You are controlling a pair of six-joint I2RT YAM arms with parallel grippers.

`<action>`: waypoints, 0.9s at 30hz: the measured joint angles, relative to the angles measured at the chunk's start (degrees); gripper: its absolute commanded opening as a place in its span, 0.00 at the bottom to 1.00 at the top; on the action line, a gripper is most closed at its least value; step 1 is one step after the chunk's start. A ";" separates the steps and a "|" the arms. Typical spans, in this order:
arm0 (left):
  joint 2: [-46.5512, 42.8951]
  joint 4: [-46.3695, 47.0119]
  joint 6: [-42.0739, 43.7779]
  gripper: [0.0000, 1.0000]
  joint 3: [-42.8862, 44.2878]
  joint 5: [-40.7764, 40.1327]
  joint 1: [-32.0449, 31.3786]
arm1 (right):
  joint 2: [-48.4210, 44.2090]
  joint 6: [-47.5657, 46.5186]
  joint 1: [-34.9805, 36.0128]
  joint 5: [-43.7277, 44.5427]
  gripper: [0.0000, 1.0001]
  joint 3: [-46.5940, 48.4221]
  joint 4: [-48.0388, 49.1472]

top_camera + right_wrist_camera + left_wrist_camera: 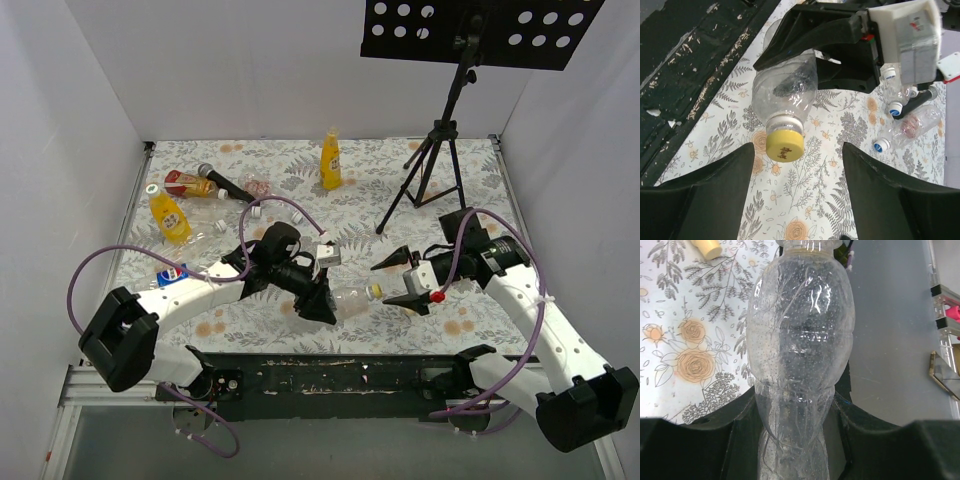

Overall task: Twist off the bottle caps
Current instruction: Unscrew the bottle cap from the plastic bottle.

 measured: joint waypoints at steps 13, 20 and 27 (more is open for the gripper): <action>-8.74 1.95 0.52 0.12 -2.60 -24.28 -5.79 | -2.43 63.45 -0.96 6.86 0.87 3.58 14.84; -11.04 5.27 1.16 0.12 -4.04 -37.88 -13.53 | -3.23 90.73 -4.90 5.81 0.82 -3.54 23.85; -11.04 6.03 1.20 0.12 -4.07 -42.16 -13.62 | -0.46 99.95 -5.20 4.76 0.75 -5.79 26.69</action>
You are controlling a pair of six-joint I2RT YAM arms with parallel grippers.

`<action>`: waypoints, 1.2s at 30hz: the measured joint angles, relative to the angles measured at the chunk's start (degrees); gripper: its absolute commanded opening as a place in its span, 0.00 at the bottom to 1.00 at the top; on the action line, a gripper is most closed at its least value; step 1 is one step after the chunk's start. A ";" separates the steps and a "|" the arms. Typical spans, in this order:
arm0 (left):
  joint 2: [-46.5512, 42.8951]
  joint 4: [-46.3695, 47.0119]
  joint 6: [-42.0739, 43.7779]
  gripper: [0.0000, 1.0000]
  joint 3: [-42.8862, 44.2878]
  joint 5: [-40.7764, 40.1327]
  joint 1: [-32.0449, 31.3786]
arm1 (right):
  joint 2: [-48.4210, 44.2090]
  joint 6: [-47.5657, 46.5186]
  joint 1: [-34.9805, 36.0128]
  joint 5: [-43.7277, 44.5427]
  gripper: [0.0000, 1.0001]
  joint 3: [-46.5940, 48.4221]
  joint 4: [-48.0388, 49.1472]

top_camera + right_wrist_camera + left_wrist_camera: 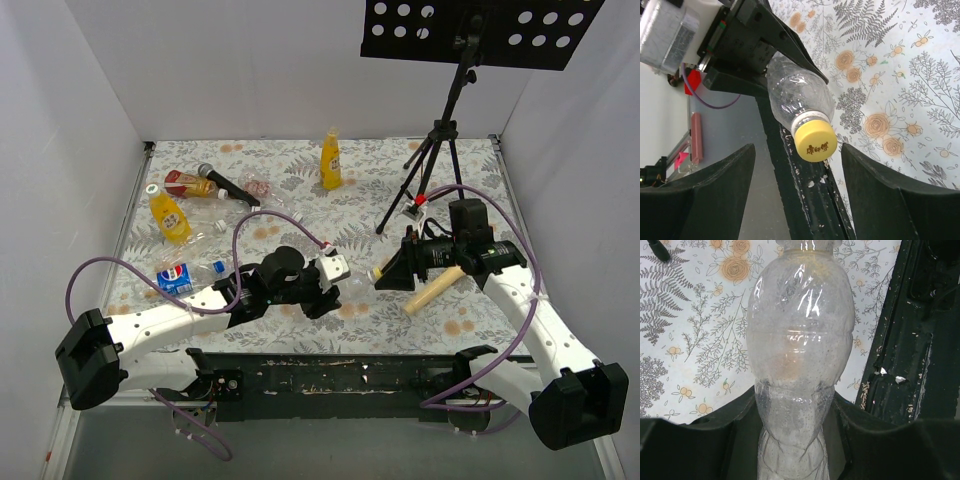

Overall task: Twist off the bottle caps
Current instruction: Unscrew the bottle cap from the plastic bottle, then place the bottle cap at the center of the board.

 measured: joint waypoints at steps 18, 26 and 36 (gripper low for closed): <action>0.11 0.85 0.00 0.12 -0.02 0.02 -0.28 | 2.75 3.41 -0.74 -1.99 0.01 0.00 3.96; -0.09 1.42 -3.28 0.13 -0.70 11.32 4.00 | 4.31 -23.08 -0.02 -6.49 0.01 4.83 -8.20; -0.22 0.04 -6.99 0.12 -0.52 32.50 12.96 | 5.99 -88.46 3.13 -4.85 0.01 15.96 -32.94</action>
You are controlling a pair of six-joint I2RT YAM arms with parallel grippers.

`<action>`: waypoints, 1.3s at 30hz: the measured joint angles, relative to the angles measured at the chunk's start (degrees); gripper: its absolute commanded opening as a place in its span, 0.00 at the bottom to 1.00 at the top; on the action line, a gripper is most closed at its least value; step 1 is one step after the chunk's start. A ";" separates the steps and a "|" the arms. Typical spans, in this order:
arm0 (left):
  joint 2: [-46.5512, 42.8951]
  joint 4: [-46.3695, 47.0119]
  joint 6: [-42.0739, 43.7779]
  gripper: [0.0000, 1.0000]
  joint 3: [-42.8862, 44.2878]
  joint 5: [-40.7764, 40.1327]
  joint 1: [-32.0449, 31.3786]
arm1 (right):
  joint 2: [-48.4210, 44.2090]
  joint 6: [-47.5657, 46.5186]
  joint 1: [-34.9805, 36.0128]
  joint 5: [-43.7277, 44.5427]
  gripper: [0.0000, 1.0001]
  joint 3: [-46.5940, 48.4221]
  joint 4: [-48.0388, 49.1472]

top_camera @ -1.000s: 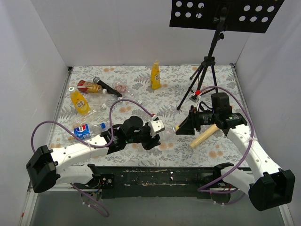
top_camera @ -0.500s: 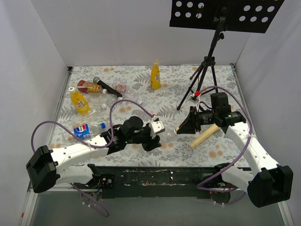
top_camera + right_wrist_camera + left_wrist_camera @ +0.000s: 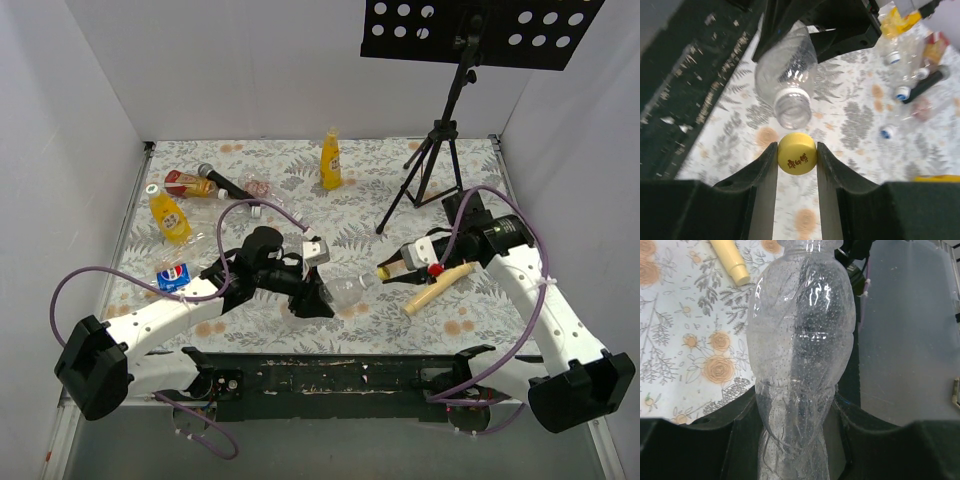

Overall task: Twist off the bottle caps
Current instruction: Place the bottle cap at the center of the board.

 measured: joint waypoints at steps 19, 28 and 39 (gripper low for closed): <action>-27.39 2.86 5.11 0.14 -5.46 -27.23 0.68 | 7.54 48.57 3.15 29.73 0.02 -7.15 41.22; -32.46 4.59 6.60 0.16 -14.08 -42.34 1.05 | 31.54 54.69 7.50 47.47 0.06 10.47 42.47; -35.36 6.47 7.72 0.17 -14.21 -46.21 1.05 | 55.17 57.75 7.45 58.77 0.19 27.58 40.74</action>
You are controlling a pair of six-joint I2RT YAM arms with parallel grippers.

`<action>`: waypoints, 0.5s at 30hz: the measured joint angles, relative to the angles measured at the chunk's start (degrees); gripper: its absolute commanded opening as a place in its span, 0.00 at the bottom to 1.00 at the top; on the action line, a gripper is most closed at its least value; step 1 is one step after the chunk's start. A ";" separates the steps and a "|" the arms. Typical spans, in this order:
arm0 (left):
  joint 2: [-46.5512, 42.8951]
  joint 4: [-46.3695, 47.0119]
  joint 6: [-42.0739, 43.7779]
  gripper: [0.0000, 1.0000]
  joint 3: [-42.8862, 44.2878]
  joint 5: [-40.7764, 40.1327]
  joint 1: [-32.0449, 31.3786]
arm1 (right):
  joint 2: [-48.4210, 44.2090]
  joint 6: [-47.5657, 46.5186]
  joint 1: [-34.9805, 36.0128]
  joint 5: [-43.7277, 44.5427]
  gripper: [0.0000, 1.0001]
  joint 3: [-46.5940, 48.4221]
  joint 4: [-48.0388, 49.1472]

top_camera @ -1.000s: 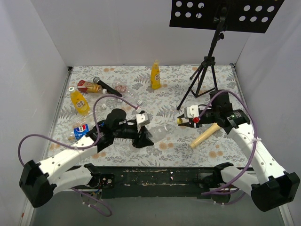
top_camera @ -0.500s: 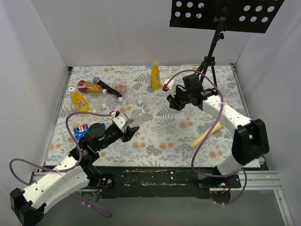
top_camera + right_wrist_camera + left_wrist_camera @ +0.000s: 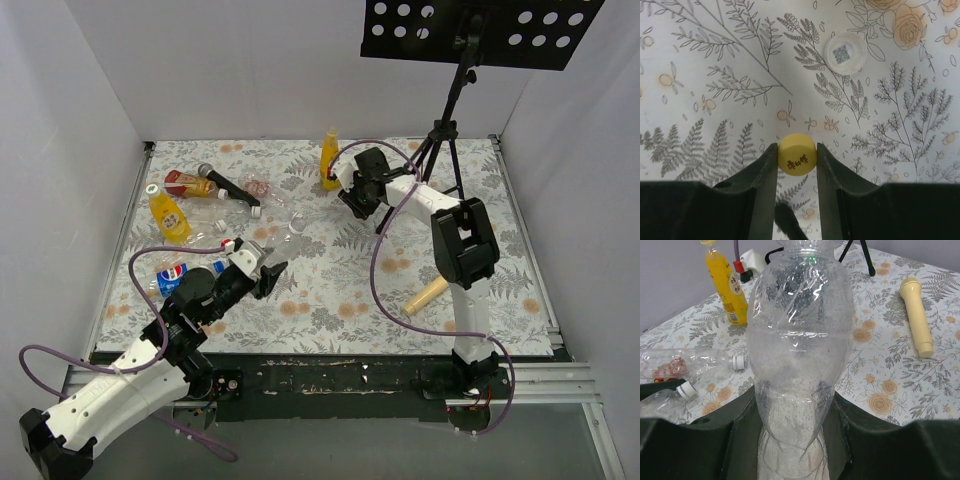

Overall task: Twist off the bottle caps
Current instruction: Place the bottle cap at the center of the board.

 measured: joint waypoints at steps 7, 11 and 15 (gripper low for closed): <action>0.07 0.37 0.33 0.17 -0.02 0.68 0.00 | 6.64 1.03 0.00 2.45 0.47 6.14 -2.62; 0.13 0.70 0.35 0.18 -0.07 1.11 0.00 | 6.95 1.36 0.00 2.45 0.56 7.10 -3.48; 0.26 0.72 0.35 0.17 -0.07 1.51 0.00 | 6.64 1.38 0.00 1.86 0.61 7.02 -3.85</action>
